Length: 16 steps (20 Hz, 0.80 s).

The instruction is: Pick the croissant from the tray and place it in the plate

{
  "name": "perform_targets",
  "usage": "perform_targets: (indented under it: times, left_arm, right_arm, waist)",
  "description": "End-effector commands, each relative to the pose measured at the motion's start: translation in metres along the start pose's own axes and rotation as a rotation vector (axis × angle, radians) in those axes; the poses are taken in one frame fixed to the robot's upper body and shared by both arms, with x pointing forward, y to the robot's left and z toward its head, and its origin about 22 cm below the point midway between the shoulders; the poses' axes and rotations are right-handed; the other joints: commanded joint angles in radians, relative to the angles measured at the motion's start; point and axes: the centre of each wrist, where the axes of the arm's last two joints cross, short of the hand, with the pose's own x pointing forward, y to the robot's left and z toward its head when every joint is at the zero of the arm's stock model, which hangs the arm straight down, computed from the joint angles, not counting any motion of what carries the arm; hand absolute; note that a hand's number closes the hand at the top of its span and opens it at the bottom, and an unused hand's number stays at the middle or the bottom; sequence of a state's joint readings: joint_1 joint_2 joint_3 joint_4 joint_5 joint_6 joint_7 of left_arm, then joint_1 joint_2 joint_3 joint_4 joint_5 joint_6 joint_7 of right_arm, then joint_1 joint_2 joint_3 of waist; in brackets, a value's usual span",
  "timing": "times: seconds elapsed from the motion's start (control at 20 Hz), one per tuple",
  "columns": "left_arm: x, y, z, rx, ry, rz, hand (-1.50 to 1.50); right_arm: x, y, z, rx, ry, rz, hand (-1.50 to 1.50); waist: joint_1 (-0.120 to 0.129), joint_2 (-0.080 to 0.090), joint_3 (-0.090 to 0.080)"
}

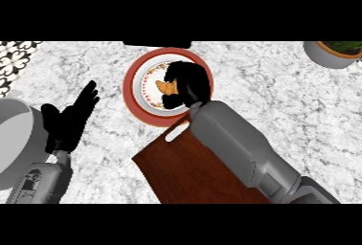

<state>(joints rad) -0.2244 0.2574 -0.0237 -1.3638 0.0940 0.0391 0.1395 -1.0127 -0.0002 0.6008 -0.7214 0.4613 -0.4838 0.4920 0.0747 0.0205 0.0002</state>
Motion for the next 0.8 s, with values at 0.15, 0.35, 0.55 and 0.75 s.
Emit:
perform_targets:
  times: [0.15, 0.35, 0.55, 0.75]
  left_arm:
    - [-0.001, -0.005, -0.004, -0.012, 0.003, -0.003, 0.00]
    - [-0.007, 0.010, 0.004, 0.027, 0.015, 0.005, 0.00]
    - [0.007, -0.011, -0.003, 0.006, 0.016, 0.014, 0.00]
    - [-0.020, 0.006, 0.010, 0.045, 0.022, 0.008, 0.00]
  right_arm:
    - [-0.005, -0.004, -0.015, -0.038, -0.166, -0.070, -1.50]
    - [0.000, -0.010, -0.006, -0.160, -0.324, -0.263, -1.50]
    - [0.031, -0.020, 0.011, -0.095, -0.400, -0.459, -1.50]
    - [0.013, -0.035, -0.002, -0.048, -0.268, -0.656, -1.50]
  waist:
    - [-0.006, 0.000, 0.000]
    - [-0.003, -0.004, 0.002]
    - [-0.021, -0.015, 0.001]
    - [-0.045, -0.015, 0.000]
